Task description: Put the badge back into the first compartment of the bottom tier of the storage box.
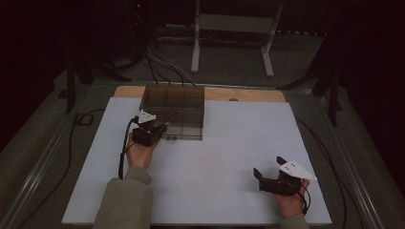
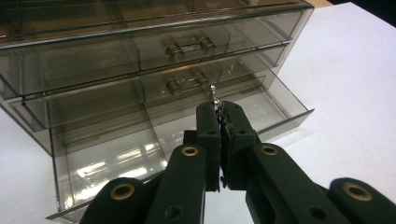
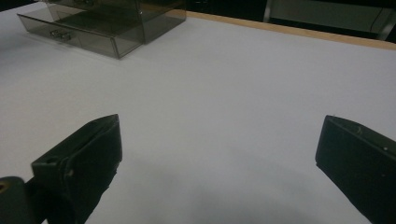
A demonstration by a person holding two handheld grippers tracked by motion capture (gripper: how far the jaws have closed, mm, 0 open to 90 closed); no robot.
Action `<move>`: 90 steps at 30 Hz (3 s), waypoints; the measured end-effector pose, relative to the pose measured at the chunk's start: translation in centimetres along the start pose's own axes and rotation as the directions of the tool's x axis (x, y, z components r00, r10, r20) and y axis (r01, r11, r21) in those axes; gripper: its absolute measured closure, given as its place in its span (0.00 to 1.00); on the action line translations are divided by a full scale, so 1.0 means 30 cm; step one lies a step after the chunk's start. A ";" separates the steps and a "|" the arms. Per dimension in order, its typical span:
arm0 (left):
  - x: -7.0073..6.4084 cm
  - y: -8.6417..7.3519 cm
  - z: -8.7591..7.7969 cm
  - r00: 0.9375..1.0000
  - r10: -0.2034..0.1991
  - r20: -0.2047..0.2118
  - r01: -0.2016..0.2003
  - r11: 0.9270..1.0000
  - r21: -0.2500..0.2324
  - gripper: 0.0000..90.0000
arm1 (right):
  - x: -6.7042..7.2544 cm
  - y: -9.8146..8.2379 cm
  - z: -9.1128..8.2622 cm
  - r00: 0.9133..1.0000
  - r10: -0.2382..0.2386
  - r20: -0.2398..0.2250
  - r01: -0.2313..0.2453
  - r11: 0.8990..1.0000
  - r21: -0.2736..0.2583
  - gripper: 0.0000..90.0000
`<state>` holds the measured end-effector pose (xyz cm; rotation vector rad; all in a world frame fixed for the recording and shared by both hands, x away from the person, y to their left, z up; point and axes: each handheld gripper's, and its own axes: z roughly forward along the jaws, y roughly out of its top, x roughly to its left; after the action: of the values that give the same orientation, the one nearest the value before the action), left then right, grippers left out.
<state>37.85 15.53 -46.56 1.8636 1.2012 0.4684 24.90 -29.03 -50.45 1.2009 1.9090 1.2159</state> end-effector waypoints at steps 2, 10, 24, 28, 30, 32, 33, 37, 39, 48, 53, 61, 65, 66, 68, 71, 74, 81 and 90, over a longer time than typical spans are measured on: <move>0.010 0.001 0.004 1.000 -0.007 -0.006 0.007 1.000 0.004 0.98 | 0.000 0.000 0.001 1.000 0.001 0.000 -0.001 1.000 0.001 0.01; 0.026 0.001 0.009 1.000 -0.012 -0.019 0.012 1.000 0.008 0.98 | -0.001 0.000 0.001 1.000 0.000 0.000 0.000 1.000 0.000 0.01; 0.056 0.016 0.008 0.999 0.007 -0.033 -0.007 1.000 0.009 0.98 | -0.001 0.000 0.000 1.000 -0.001 0.000 0.001 1.000 0.000 0.01; 0.063 0.019 0.010 0.999 0.014 -0.030 -0.013 1.000 0.007 0.98 | -0.001 0.000 0.000 1.000 -0.001 0.000 0.001 1.000 0.000 0.01; 0.065 0.020 0.010 0.999 0.016 -0.030 -0.016 1.000 0.007 0.98 | -0.001 0.000 0.000 1.000 0.000 0.000 0.000 1.000 0.000 0.01; 0.067 0.020 0.012 0.999 0.015 -0.029 -0.015 1.000 0.007 0.98 | -0.001 0.000 0.000 1.000 0.000 0.000 0.000 1.000 0.000 0.01; 0.068 0.019 0.013 0.999 0.015 -0.031 -0.015 1.000 0.008 0.98 | -0.001 0.000 -0.001 1.000 -0.001 0.000 0.001 1.000 0.000 0.01; 0.074 0.016 0.018 0.999 0.014 -0.032 -0.013 1.000 0.013 0.98 | -0.001 0.000 -0.001 1.000 -0.001 -0.001 0.001 1.000 0.000 0.01; 0.077 0.015 0.020 0.999 0.013 -0.032 -0.012 1.000 0.016 0.98 | -0.001 0.000 0.000 1.000 0.000 -0.001 0.000 1.000 0.000 0.01; 0.085 0.011 0.031 0.999 0.008 -0.036 -0.007 1.000 0.029 0.98 | 0.000 0.000 0.000 1.000 -0.001 -0.001 0.001 1.000 0.001 0.01; 0.092 0.006 0.039 0.999 0.003 -0.045 -0.001 0.999 0.043 0.98 | -0.001 0.000 -0.001 1.000 -0.001 -0.001 0.001 1.000 0.000 0.01; 0.101 0.002 0.047 0.999 -0.001 -0.054 0.004 0.998 0.056 0.98 | -0.001 0.000 0.000 1.000 -0.002 -0.001 0.002 1.000 0.000 0.01; 0.103 0.000 0.051 0.998 -0.004 -0.057 0.008 0.998 0.060 0.98 | 0.000 0.000 0.001 1.000 -0.001 0.000 0.001 1.000 0.001 0.01; 0.103 0.000 0.051 0.998 -0.004 -0.057 0.008 0.998 0.060 0.98 | 0.000 0.000 0.001 1.000 -0.001 -0.001 0.001 1.000 0.002 0.01; 0.106 -0.001 0.053 0.998 -0.009 -0.059 0.012 0.998 0.059 0.98 | 0.000 0.000 0.001 1.000 -0.001 -0.002 0.001 1.000 0.002 0.01; 0.109 -0.001 0.054 0.998 -0.010 -0.061 0.014 0.998 0.062 0.98 | 0.000 0.000 0.002 1.000 -0.001 -0.003 0.001 1.000 0.002 0.01; 0.114 -0.003 0.056 0.997 -0.019 -0.068 0.024 0.998 0.065 0.98 | 0.000 0.000 0.002 1.000 -0.001 -0.003 0.001 1.000 0.003 0.01; 0.122 -0.006 0.061 0.996 -0.034 -0.079 0.040 0.997 0.071 0.98 | 0.001 -0.001 0.003 1.000 -0.003 -0.004 0.003 1.000 0.005 0.01; 0.121 -0.008 0.071 0.995 -0.045 -0.093 0.053 0.995 0.080 0.98 | 0.001 -0.001 0.004 1.000 -0.003 -0.005 0.003 1.000 0.006 0.01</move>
<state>40.87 17.80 -48.44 1.8954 1.3423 0.4880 24.98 -28.97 -50.53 1.1986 1.9183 1.2132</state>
